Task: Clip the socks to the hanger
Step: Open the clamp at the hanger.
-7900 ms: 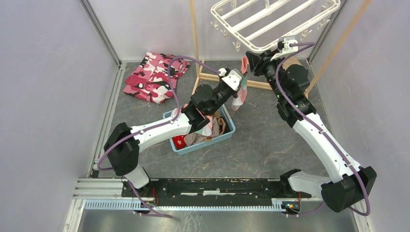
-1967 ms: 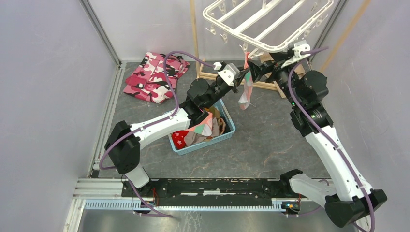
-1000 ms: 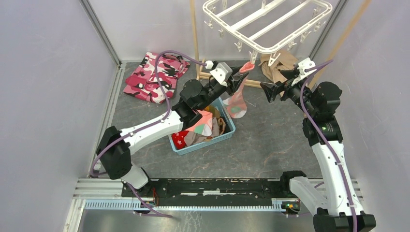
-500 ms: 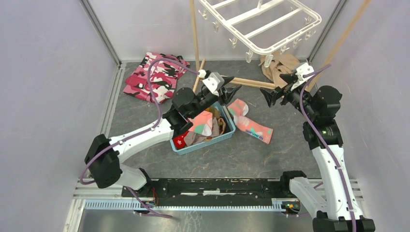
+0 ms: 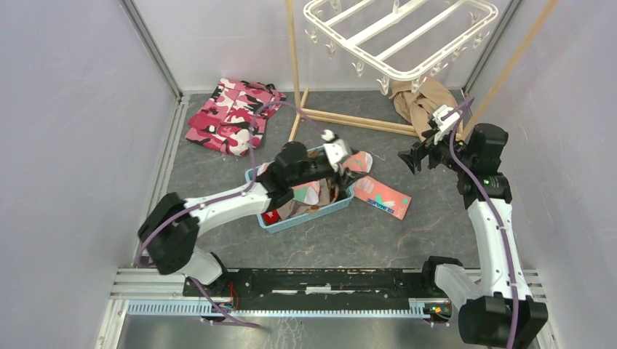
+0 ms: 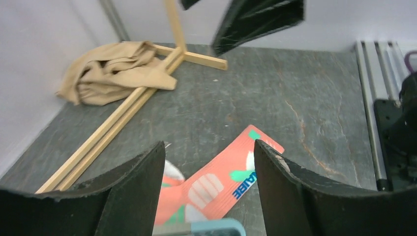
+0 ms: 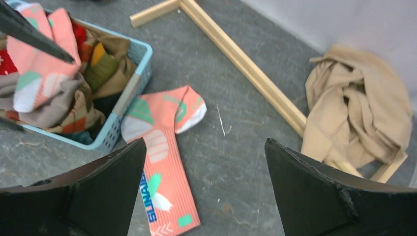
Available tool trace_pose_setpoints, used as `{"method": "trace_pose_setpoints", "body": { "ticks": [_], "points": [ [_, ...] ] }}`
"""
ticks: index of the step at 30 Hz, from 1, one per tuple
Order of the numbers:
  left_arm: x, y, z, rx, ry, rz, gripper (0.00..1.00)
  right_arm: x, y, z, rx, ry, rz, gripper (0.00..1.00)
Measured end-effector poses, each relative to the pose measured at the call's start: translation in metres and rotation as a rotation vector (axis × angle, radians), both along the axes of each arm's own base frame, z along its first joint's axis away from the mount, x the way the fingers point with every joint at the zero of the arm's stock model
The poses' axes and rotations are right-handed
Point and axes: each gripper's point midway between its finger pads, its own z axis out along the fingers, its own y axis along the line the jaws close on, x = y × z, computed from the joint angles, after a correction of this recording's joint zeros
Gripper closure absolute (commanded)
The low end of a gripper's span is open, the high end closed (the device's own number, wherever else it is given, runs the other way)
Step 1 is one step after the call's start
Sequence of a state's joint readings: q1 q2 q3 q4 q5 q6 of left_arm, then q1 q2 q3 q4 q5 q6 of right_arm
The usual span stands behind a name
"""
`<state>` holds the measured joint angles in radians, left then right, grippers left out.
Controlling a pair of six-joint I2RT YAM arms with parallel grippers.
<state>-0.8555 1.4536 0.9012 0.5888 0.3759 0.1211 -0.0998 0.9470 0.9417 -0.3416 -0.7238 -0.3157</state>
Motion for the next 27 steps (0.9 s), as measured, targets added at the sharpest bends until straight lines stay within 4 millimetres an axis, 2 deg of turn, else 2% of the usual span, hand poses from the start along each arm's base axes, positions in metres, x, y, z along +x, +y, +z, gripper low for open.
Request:
{"method": "trace_pose_setpoints", "body": {
  "ticks": [3,7,10,13,17,21,24,27],
  "points": [
    [-0.008,-0.037,-0.028,0.117,-0.028,-0.111,0.28,0.004,-0.016,-0.02,-0.006,0.064,-0.017,0.06],
    [-0.032,-0.08,-0.084,0.288,-0.049,-0.248,0.27,0.006,-0.033,-0.049,-0.011,0.161,-0.025,0.09],
    [-0.053,-0.097,-0.133,0.406,-0.041,-0.331,0.28,0.006,-0.042,-0.07,-0.006,0.235,-0.031,0.11],
    [-0.068,-0.11,-0.182,0.524,-0.036,-0.387,0.29,0.004,-0.049,-0.083,0.002,0.274,-0.035,0.12],
    [-0.072,-0.125,-0.205,0.582,-0.05,-0.4,0.37,0.0,-0.051,-0.09,0.014,0.295,-0.03,0.13],
    [-0.056,-0.144,-0.215,0.602,-0.08,-0.349,0.39,-0.001,-0.049,-0.094,0.028,0.303,-0.012,0.14],
    [-0.046,-0.151,-0.22,0.612,-0.085,-0.319,0.49,-0.005,-0.046,-0.1,0.038,0.315,0.0,0.14],
    [-0.039,-0.159,-0.224,0.619,-0.085,-0.309,0.51,-0.007,-0.046,-0.104,0.046,0.329,0.002,0.14]
  ]
}}
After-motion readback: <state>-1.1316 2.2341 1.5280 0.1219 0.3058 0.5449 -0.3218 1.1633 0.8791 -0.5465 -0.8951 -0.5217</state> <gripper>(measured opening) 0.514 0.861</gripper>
